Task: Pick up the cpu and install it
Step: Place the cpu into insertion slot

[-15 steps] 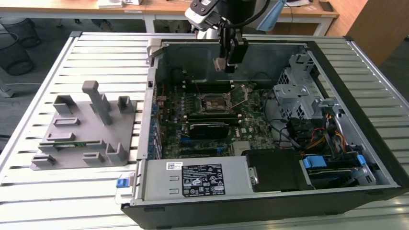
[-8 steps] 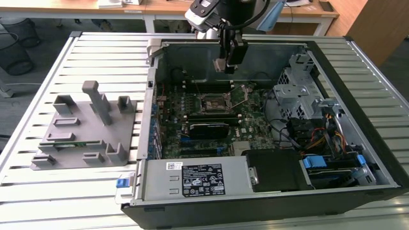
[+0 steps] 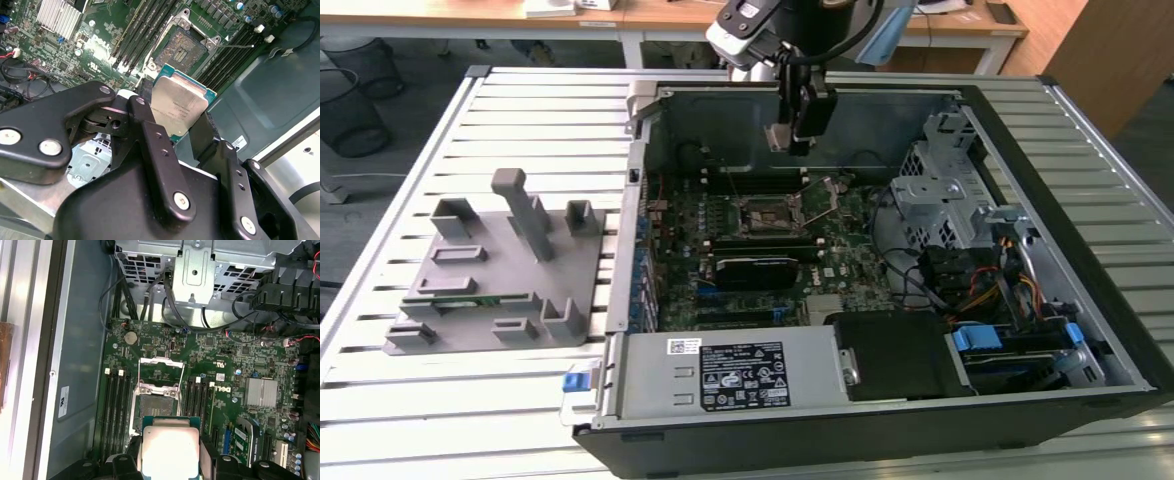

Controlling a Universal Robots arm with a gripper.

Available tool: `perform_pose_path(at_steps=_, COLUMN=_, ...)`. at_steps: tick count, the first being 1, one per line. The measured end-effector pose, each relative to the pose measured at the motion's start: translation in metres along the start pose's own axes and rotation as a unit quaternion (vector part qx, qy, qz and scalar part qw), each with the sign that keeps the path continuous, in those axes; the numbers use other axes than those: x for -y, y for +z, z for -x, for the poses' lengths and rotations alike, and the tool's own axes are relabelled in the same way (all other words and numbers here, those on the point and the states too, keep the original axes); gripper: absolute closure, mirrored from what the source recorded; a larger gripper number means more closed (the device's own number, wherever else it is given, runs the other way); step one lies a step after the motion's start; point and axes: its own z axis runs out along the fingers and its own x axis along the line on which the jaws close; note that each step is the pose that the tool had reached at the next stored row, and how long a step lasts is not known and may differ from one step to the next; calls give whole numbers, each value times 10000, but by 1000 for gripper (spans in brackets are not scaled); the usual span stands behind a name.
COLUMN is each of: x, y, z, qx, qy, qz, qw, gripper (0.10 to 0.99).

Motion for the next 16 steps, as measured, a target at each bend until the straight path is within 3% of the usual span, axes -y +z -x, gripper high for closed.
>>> perform_pose_path(at_steps=16, x=1, y=52, z=0, qx=0, qy=0, qz=0, qw=10000, gripper=545)
